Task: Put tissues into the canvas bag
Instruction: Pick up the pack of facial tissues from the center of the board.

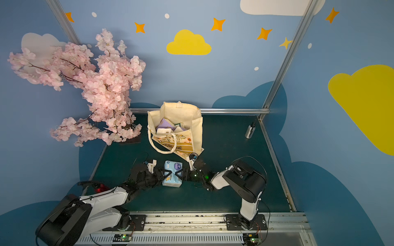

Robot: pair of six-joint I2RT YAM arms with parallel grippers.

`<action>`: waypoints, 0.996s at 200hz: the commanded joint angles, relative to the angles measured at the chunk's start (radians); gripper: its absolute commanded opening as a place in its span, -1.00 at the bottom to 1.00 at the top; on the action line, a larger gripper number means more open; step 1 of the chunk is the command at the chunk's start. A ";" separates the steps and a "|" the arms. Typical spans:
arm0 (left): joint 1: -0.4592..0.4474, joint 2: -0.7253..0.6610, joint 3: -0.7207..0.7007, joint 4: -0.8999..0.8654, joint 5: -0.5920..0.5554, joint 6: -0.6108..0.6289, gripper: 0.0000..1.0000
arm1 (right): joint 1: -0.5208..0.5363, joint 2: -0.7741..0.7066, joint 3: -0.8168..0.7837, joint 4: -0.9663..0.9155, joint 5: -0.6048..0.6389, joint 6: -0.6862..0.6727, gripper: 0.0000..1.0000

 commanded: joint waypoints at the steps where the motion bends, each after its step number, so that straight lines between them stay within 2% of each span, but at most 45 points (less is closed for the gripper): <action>1: -0.013 0.037 0.035 0.108 0.031 -0.003 0.01 | 0.004 -0.018 -0.013 -0.014 -0.022 -0.008 0.21; 35: -0.018 0.061 0.039 0.137 0.032 -0.011 -0.16 | -0.002 -0.027 -0.024 -0.016 -0.023 -0.009 0.21; 78: -0.021 -0.025 0.047 0.032 -0.006 0.014 -0.21 | -0.021 -0.068 -0.050 -0.027 -0.022 -0.016 0.23; 116: -0.020 -0.103 0.052 -0.061 -0.023 0.034 -0.22 | -0.040 -0.146 -0.062 -0.107 -0.011 -0.061 0.33; 137: -0.032 -0.158 0.074 -0.164 -0.050 0.072 -0.24 | -0.046 -0.229 -0.067 -0.215 0.016 -0.115 0.41; 158: -0.047 -0.222 0.088 -0.250 -0.079 0.098 -0.23 | -0.057 -0.345 -0.098 -0.281 0.055 -0.184 0.59; 175: -0.060 -0.274 0.103 -0.316 -0.105 0.107 -0.23 | -0.071 -0.463 -0.129 -0.338 0.078 -0.254 0.72; 199: -0.090 -0.311 0.157 -0.408 -0.110 0.151 -0.24 | -0.085 -0.624 -0.134 -0.498 0.137 -0.353 0.79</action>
